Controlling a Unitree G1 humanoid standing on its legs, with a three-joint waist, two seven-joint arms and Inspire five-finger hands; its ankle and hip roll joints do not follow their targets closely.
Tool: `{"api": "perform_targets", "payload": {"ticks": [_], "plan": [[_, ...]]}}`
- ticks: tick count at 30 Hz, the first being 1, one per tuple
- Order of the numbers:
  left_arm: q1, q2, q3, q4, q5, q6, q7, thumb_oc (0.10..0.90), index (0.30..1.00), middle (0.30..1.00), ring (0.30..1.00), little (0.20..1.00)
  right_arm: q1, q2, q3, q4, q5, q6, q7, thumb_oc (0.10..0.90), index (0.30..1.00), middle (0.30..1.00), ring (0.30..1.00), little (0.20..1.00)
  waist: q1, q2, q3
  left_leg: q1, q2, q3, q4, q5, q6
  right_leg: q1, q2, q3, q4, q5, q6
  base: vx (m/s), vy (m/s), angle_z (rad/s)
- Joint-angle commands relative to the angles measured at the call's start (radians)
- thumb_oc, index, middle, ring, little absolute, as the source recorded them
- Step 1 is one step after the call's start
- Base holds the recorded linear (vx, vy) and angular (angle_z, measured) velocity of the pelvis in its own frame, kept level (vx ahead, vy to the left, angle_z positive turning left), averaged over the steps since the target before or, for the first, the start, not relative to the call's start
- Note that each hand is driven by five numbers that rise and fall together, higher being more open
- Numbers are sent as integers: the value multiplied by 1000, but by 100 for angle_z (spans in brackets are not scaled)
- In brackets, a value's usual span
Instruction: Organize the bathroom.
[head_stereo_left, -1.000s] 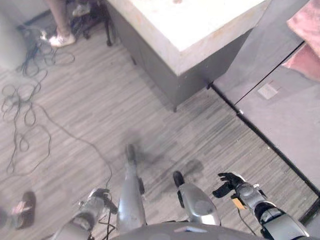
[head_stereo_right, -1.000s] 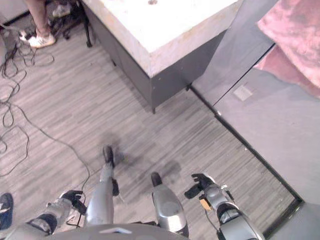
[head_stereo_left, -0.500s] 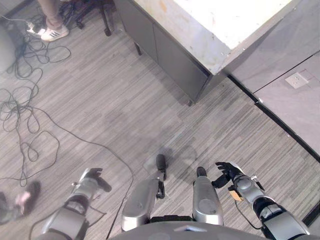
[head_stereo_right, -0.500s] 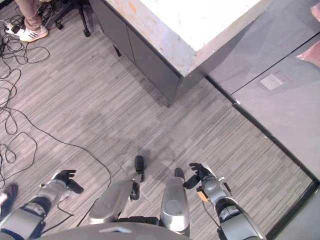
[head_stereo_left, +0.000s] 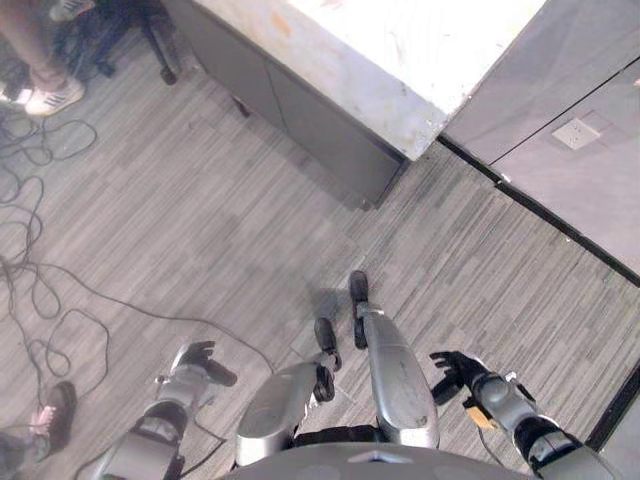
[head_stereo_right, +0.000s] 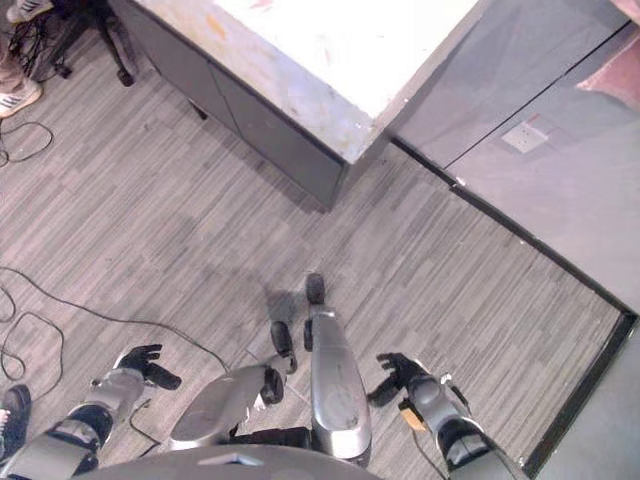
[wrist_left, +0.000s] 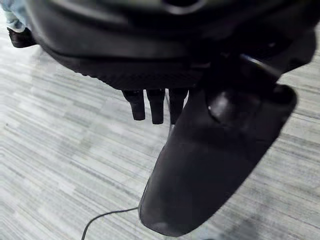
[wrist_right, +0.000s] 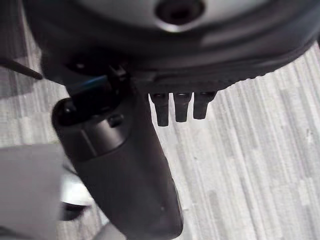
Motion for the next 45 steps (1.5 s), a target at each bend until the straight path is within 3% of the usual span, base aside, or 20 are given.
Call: {"api": "perform_targets", "payload": {"ticks": [1,3,4,8,9,10,14,15,18,19,24,27,28,30,32,34,37,40,42,45], "plan": [[64,46,-9,15,24,-5,4,800,900,900,900,900,19,-55,0,-27,42,-2,-11,800,900,900,900,900,-5,-3,-80,-42,141,-81,374,66,-148,78,-10,32,-39,-55,41,99,-68,23],[62,40,-10,20,22,-6,8,800,900,900,900,900,23,-54,1,-29,65,0,-18,800,900,900,900,900,-5,-19,-85,-100,145,-112,532,110,-157,99,-14,52,-39,-62,21,113,-82,23],[59,30,-10,25,13,-5,22,800,900,900,900,900,17,-53,-1,-24,97,3,-24,800,900,900,900,900,2,-33,-86,-163,154,-133,586,86,-137,120,-18,70,-32,-70,14,196,8,-11],[54,16,-24,64,1,-34,29,800,900,900,900,900,3,-46,-14,35,107,-29,-45,800,900,900,900,900,-1,-4,-88,-142,245,-130,250,100,-116,148,21,131,4,-135,25,198,175,-31],[54,16,-24,64,1,-34,29,800,900,900,900,900,3,-46,-14,35,107,-29,-45,800,900,900,900,900,-1,-4,-88,-142,245,-130,250,100,-116,148,21,131,4,-135,25,319,309,-47],[59,27,-28,66,6,-38,25,800,900,900,900,900,-2,-45,-13,60,121,-50,-58,800,900,900,900,900,24,22,-84,-138,275,-229,1,162,-150,191,51,194,-1,-168,51,330,294,-37],[86,45,-22,62,-2,-10,38,800,900,900,900,900,-9,-38,13,61,126,-53,-60,800,900,900,900,900,77,15,-96,-184,277,-400,-27,221,-171,246,44,282,-29,-181,75,352,294,-75],[86,45,-22,62,-2,-10,38,800,900,900,900,900,-9,-38,13,61,126,-53,-60,800,900,900,900,900,77,15,-96,-184,277,-400,-27,221,-171,246,44,282,-29,-181,75,217,254,-152],[81,48,-6,76,32,-2,37,800,900,900,900,900,-18,-25,10,54,122,-54,-78,800,900,900,900,900,80,6,-123,-156,250,-335,28,126,-152,240,-30,256,-29,-159,106,166,373,-129],[74,59,-14,91,34,-8,32,800,900,900,900,900,-18,-19,0,39,108,-47,-94,800,900,900,900,900,83,2,-134,-152,205,-329,48,87,-127,220,-65,265,-31,-133,129,134,405,-94],[85,91,2,102,27,3,6,800,900,900,900,900,-15,-20,-7,29,41,-39,-91,800,900,900,900,900,102,-6,-150,-119,168,-287,45,44,-90,168,-132,242,-24,-52,146,108,311,-71],[116,115,46,89,21,22,-7,800,900,900,900,900,-27,-28,-25,35,0,-50,-58,800,900,900,900,900,148,-11,-143,-77,175,-183,22,27,-83,157,-202,85,-14,14,154,42,192,-85],[126,113,56,86,27,26,-3,800,900,900,900,900,-31,-28,-25,34,-1,-49,-52,800,900,900,900,900,158,-12,-142,-70,177,-156,18,27,-81,157,-201,44,0,9,155,43,116,-139],[165,104,84,68,34,39,23,800,900,900,900,900,-39,-35,-15,11,1,-32,-22,800,900,900,900,900,168,-13,-145,-44,186,-109,9,31,-80,170,-123,-27,4,-74,147,64,61,-145],[178,101,83,46,36,43,40,800,900,900,900,900,-36,-51,-8,-17,28,-17,-2,800,900,900,900,900,160,-35,-144,-31,154,-95,16,11,-86,156,-43,-75,-45,-86,122,56,-3,-84],[181,97,89,32,5,39,64,800,900,900,900,900,-37,-55,-5,-22,34,-24,10,800,900,900,900,900,168,-44,-135,-38,136,-60,53,-8,-84,156,-39,-133,-51,-82,101,-2,-44,-25],[180,83,111,26,15,26,60,800,900,900,900,900,-25,-58,-1,-54,29,-15,9,800,900,900,900,900,155,-39,-143,-62,133,-89,110,-8,-97,165,-16,-92,-46,-105,77,-6,-15,2],[171,73,108,22,-35,17,57,800,900,900,900,900,-12,-58,7,-100,21,18,-5,800,900,900,900,900,149,-40,-137,-141,143,-159,312,87,-136,191,-10,-68,-55,-122,44,-11,45,11],[165,61,104,23,-77,10,70,800,900,900,900,900,-25,-58,20,-92,3,16,-10,800,900,900,900,900,151,-43,-132,-169,179,-162,344,108,-137,206,-18,-57,-48,-136,32,-4,111,-36],[153,48,104,49,-89,-7,76,800,900,900,900,900,-45,-57,21,-39,4,-17,-18,800,900,900,900,900,142,-22,-144,-103,302,-146,205,164,-156,199,-31,-63,7,-181,29,24,218,-40]]}}
